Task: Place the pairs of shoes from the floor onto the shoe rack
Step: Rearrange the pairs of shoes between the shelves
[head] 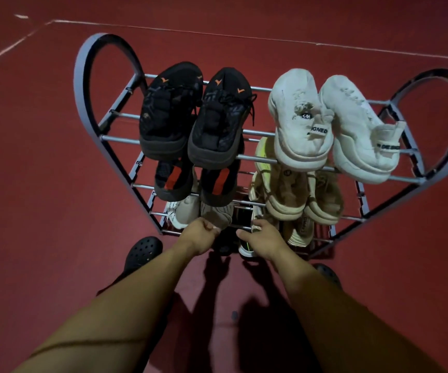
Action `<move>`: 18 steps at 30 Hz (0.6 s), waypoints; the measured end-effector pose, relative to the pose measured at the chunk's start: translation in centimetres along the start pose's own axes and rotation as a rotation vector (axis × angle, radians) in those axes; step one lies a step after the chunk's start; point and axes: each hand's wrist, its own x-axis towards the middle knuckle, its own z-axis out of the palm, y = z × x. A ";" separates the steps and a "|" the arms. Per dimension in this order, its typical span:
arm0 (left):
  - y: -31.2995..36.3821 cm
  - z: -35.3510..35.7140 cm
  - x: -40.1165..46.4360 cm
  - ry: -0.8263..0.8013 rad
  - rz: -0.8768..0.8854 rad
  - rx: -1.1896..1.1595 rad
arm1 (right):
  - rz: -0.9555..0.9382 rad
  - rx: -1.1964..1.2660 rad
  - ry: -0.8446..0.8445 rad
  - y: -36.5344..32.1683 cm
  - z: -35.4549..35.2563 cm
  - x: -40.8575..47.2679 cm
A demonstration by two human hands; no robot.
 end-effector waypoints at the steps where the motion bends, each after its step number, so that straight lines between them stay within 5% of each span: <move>1: 0.2 0.5 0.4 -0.009 -0.103 -0.210 | 0.005 0.017 -0.001 -0.2 0.5 0.3; 4: -1.0 2.3 2.3 -0.066 -0.369 -0.714 | 0.010 0.086 -0.019 -0.5 1.8 1.0; 9: -0.9 4.6 3.9 0.027 -0.449 -1.133 | 0.078 0.199 -0.011 -0.5 4.0 1.8; 13: -1.3 4.5 5.4 0.117 -0.409 -1.314 | 0.151 0.407 -0.002 -0.1 6.2 3.0; 18: -3.3 1.5 6.0 0.103 -0.425 -1.398 | 0.258 0.818 -0.213 -0.7 9.9 4.3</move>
